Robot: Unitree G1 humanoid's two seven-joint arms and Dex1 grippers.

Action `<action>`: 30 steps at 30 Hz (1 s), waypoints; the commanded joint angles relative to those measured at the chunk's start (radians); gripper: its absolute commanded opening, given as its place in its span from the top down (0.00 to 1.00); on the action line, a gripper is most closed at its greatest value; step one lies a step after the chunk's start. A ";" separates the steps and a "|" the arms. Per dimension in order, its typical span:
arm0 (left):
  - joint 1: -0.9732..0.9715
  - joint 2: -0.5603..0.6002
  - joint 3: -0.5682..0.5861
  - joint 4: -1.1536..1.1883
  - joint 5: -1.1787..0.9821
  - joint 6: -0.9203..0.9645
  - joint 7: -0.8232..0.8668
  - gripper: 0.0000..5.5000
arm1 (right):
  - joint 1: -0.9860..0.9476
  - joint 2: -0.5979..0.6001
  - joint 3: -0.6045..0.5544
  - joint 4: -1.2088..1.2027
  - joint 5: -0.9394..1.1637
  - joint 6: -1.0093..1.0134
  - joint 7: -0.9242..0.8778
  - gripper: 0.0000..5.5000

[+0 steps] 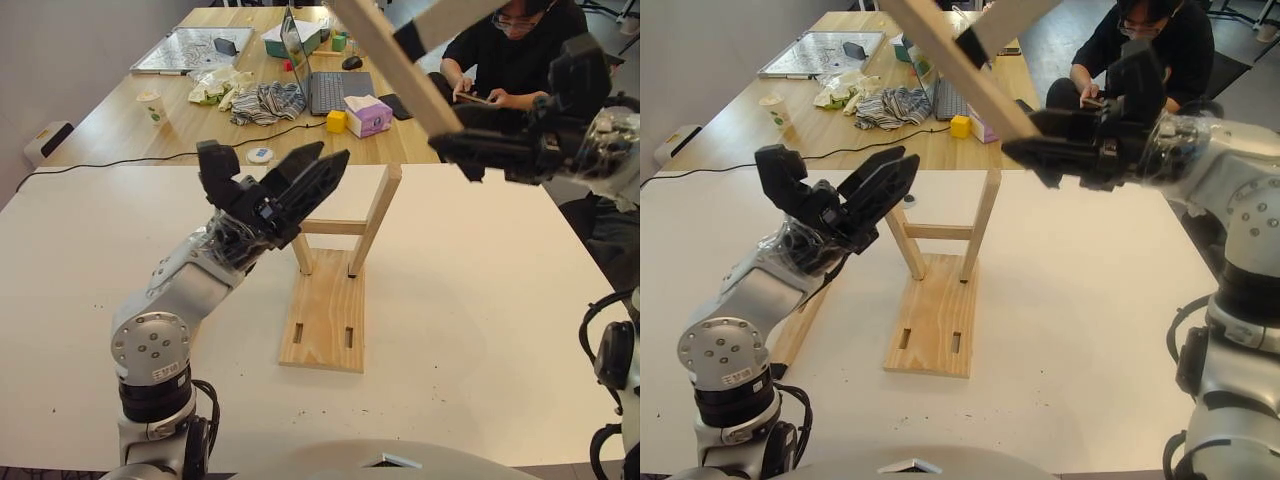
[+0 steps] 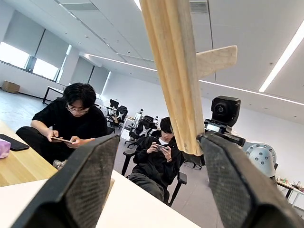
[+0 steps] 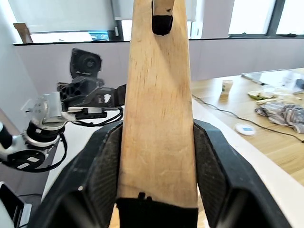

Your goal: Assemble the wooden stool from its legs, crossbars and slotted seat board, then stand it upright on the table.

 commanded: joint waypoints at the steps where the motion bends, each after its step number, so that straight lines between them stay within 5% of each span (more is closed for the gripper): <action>1: -0.034 -0.010 -0.030 -0.003 -0.070 -0.005 -0.015 0.33 | 0.021 -0.022 0.016 -0.036 0.049 0.025 0.030 0.63; 10: -0.068 -0.067 -0.056 0.062 -0.143 -0.045 -0.004 0.10 | 0.039 -0.022 0.005 -0.065 0.107 0.047 0.032 0.63; 23: -0.125 -0.110 -0.055 0.064 -0.233 -0.108 -0.028 0.10 | 0.074 -0.012 0.014 -0.094 0.148 0.051 0.000 0.63; 30: -0.132 -0.103 -0.066 0.069 -0.225 -0.114 -0.025 0.27 | 0.069 -0.006 0.015 -0.097 0.179 0.059 -0.025 0.63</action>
